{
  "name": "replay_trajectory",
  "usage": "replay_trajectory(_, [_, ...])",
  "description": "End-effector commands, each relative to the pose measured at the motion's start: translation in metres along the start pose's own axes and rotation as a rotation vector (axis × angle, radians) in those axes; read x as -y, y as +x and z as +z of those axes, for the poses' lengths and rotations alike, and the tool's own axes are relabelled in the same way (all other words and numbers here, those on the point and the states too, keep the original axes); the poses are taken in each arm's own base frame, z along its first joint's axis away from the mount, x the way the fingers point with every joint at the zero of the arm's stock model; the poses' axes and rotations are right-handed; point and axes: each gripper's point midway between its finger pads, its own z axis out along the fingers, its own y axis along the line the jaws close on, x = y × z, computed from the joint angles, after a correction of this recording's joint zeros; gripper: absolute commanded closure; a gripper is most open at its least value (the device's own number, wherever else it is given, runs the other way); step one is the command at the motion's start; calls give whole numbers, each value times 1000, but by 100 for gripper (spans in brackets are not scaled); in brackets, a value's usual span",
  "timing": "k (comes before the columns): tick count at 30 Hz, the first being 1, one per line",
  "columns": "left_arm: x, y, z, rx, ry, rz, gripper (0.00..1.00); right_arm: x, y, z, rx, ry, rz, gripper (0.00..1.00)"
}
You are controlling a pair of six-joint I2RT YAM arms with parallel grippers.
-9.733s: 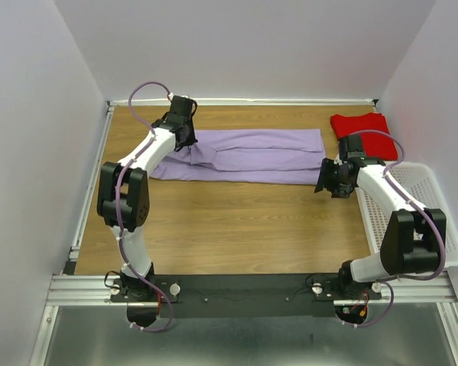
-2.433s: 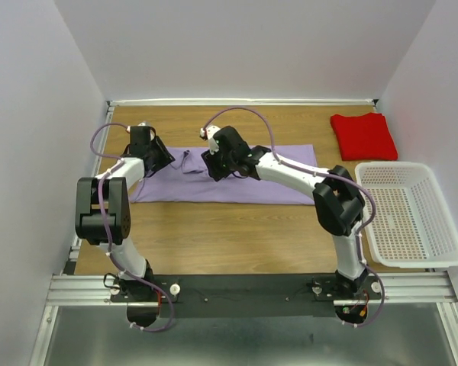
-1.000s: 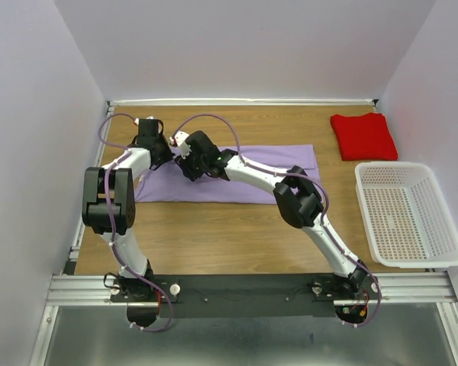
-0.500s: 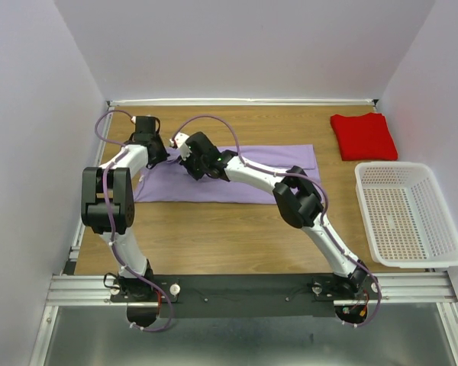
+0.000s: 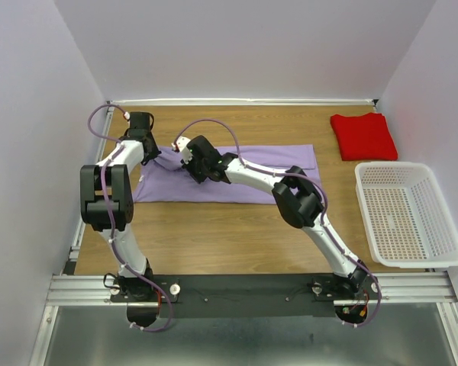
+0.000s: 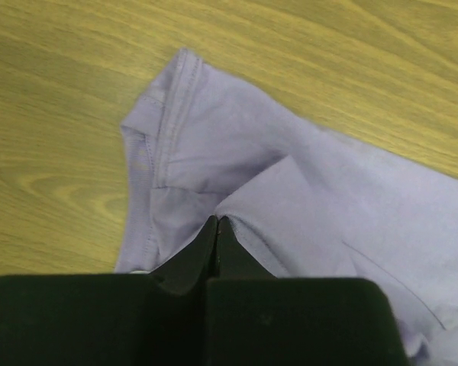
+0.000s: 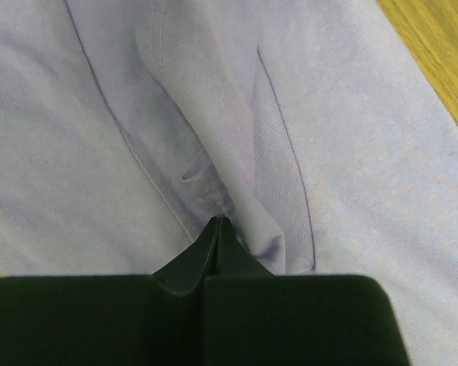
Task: Fold and stack the t-shirts
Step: Fold the tshirt
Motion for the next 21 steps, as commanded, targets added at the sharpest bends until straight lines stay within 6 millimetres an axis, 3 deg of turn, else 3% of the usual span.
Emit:
replay_trajectory(1, [-12,-4,9,5,-67,42,100,0,-16,-11,34,25,-9,99])
replay_trajectory(7, [-9,-2,25,-12,-60,60,100,2,-20,-18,41,36,-3,99])
replay_trajectory(14, [-8,-12,23,7,-66,56,100,2,-34,-29,72,27,-27,98])
replay_trajectory(15, [-7,-12,24,7,-64,54,100,1,-35,-29,76,24,-27,91])
replay_trajectory(16, [-2,-10,25,-6,-39,53,100,-4,-41,-26,91,-1,-29,68])
replay_trajectory(21, [3,-10,24,-7,-25,54,100,-7,-49,-18,112,-14,-27,62])
